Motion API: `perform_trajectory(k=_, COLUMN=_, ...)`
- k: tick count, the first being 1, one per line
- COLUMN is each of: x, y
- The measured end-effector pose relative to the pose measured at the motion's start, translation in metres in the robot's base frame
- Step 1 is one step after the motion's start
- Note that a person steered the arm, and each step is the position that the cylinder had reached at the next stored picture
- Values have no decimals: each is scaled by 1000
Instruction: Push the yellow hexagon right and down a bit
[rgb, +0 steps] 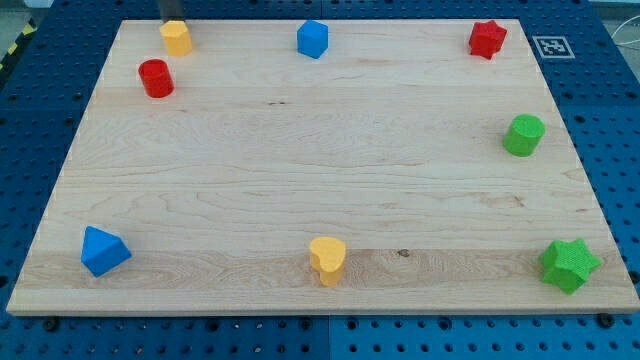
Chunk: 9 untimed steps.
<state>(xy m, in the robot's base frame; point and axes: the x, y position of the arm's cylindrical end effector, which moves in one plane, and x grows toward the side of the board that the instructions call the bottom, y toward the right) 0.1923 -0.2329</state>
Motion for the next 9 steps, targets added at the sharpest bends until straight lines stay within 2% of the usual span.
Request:
perform_trajectory(k=2, x=24, y=3)
perform_trajectory(k=4, x=49, y=51)
perform_trajectory(k=6, x=29, y=-8)
perform_trajectory(k=7, x=41, y=-3)
perform_trajectory(k=9, x=74, y=71)
